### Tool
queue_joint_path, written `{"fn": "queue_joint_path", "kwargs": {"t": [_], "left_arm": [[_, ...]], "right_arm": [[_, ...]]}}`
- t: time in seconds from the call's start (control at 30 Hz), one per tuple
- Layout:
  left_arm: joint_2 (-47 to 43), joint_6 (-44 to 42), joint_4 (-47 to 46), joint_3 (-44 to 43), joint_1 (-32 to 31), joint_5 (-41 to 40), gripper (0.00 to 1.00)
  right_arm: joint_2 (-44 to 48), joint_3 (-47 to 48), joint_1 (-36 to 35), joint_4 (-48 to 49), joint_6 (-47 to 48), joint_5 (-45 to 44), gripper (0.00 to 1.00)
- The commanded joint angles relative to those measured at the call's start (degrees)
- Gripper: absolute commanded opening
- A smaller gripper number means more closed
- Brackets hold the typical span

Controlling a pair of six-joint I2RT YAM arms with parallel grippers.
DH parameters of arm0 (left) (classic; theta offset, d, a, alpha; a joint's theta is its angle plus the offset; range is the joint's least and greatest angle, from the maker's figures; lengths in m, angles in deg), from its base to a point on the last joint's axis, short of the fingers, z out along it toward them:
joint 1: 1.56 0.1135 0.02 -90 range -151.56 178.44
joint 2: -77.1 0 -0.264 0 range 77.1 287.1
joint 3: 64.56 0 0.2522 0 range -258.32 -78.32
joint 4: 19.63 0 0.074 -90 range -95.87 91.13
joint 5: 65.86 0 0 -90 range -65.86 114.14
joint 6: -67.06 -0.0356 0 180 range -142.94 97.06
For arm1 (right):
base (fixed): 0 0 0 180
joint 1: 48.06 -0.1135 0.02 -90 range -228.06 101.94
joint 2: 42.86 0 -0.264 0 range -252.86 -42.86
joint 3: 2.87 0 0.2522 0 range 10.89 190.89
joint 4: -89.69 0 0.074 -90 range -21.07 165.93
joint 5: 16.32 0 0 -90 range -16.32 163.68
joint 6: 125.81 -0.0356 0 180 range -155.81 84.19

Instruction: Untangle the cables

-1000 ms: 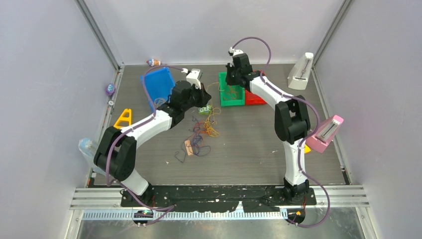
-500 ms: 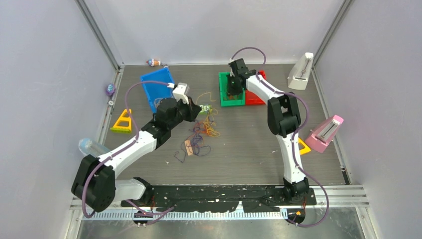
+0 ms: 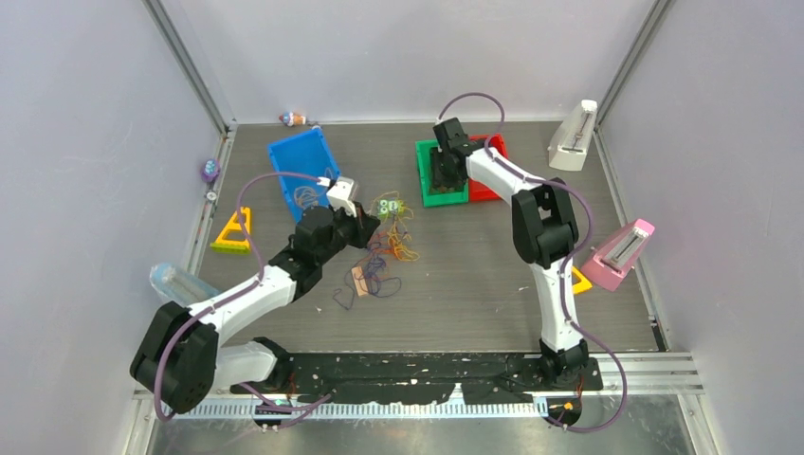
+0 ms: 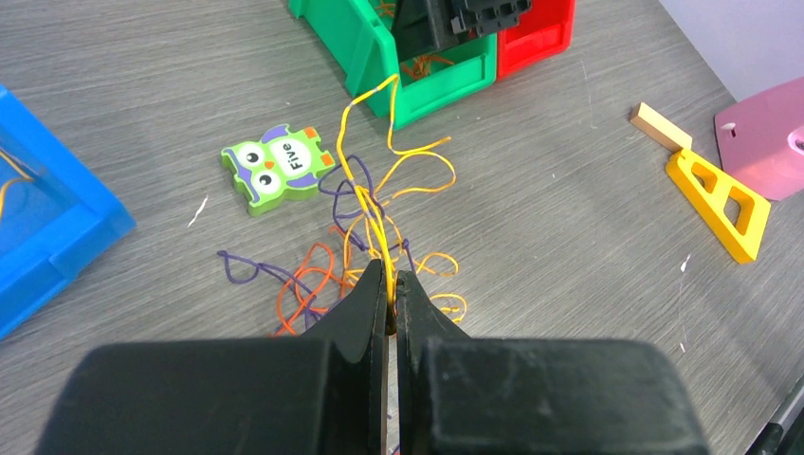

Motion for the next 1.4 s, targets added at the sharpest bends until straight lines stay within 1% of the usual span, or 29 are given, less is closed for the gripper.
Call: {"fn": "queue_joint_path", "kwargs": {"t": [0.0,0.1,0.17,0.2,0.23,0.27,0.37,0.4,0.47,0.5,0.53,0.6,0.73,0.8,0.9,0.97,1.03,1.07,1.17,1.27,1.37], "left_arm": [[-2.6,-1.9,-5.8,1.6,-0.4,-0.2,0.00],[-3.9,-2.3,-6.4,2.3,-0.4,-0.1,0.00],[-4.5,-2.6,-7.0,2.9,-0.4,0.0,0.00],[-4.6,-2.6,-7.3,3.1,-0.4,0.4,0.00],[-4.6,-2.7,-7.5,3.1,-0.4,0.9,0.00],[-4.7,-2.8,-7.6,3.1,-0.4,1.4,0.00],[-4.3,-2.9,-8.2,3.0,-0.5,3.1,0.00],[-4.3,-2.8,-8.4,3.0,-0.6,3.6,0.00],[-4.5,-3.1,-8.6,3.0,-0.8,4.2,0.00],[-4.5,-3.3,-8.6,3.0,-0.8,4.4,0.00],[-4.8,-3.4,-8.6,3.0,-0.9,4.6,0.00],[-5.1,-3.7,-8.6,3.1,-1.1,5.1,0.00],[-5.1,-4.1,-9.4,3.1,-1.5,7.3,0.00],[-5.0,-4.2,-10.4,3.1,-2.0,9.6,0.00],[-5.1,-4.8,-11.1,2.8,-3.2,11.6,0.00],[-5.8,-6.0,-11.4,2.6,-4.9,11.9,0.00],[-7.3,-9.3,-10.1,2.5,-8.3,10.6,0.00],[-8.3,-12.4,-9.2,2.3,-10.4,10.0,0.00],[-10.3,-18.0,-8.8,2.4,-16.9,9.1,0.00],[-8.1,-19.3,-9.1,1.3,-21.6,9.5,0.00],[-3.8,-17.6,-8.3,0.1,-26.5,8.0,0.00]], "right_arm": [[7.5,-0.8,-2.1,0.7,1.5,-5.7,0.47],[10.1,-3.0,-3.0,2.4,2.1,-8.5,0.52],[13.0,-5.9,-3.7,5.8,3.0,-8.7,0.57],[15.3,-8.9,-4.0,9.0,3.5,-8.7,0.65],[16.8,-10.5,-4.2,10.8,3.8,-8.4,0.69],[19.7,-14.1,-4.5,14.3,4.4,-8.3,0.77],[25.2,-20.7,-4.7,20.2,5.1,-7.9,0.87],[27.8,-23.9,-4.9,22.8,5.6,-7.9,0.93],[31.4,-28.2,-5.3,25.9,6.9,-8.1,0.99],[32.7,-29.5,-5.4,26.9,7.2,-8.0,0.99],[35.0,-32.3,-5.7,28.8,8.1,-7.9,0.96],[38.7,-36.6,-6.1,32.3,9.3,-6.8,0.95],[45.8,-45.3,-6.5,39.8,10.1,-2.6,0.95],[48.6,-48.2,-6.8,41.9,10.5,-2.2,0.95],[51.7,-49.4,-7.4,39.7,11.3,-4.7,0.95],[53.7,-50.1,-8.0,35.8,12.3,-4.7,0.96],[57.1,-52.1,-8.9,33.9,12.7,-5.2,0.96],[58.4,-54.0,-9.2,33.3,12.5,-5.3,0.96],[65.6,-58.5,-9.5,29.0,10.7,-6.0,0.96],[71.2,-61.6,-9.5,25.7,8.9,-7.3,0.96],[77.2,-65.4,-9.6,22.3,5.7,-5.9,0.96]]}}
